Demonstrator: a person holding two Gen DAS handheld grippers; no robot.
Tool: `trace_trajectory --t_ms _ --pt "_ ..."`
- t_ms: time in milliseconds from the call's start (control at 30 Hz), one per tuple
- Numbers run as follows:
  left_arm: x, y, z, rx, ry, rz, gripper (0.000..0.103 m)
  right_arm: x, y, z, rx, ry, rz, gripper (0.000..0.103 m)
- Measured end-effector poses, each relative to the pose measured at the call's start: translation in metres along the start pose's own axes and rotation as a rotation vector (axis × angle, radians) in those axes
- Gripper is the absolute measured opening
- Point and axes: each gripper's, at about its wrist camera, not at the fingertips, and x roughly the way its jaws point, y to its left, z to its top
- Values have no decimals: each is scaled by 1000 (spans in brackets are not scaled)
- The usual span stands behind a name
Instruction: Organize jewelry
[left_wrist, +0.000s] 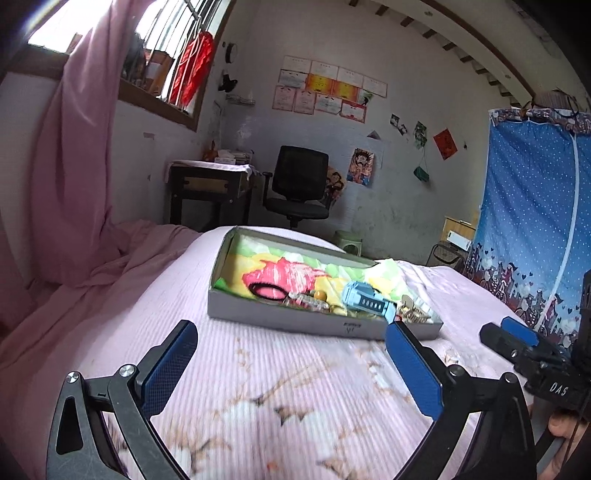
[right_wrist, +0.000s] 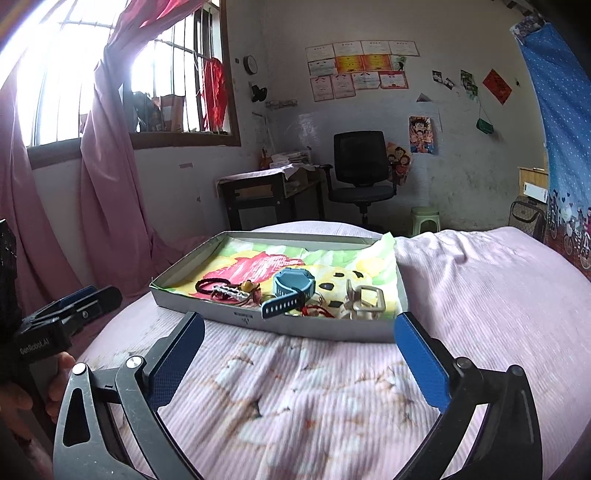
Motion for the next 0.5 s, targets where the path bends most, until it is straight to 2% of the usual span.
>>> trace_trajectory --t_ms 200,500 --pt "-13 -3 -14 13 -12 31 102 -16 -5 -13 25 -22 -1 101" --pt "-27 -10 -33 30 -22 31 102 -30 -11 -37 41 -31 -26 101"
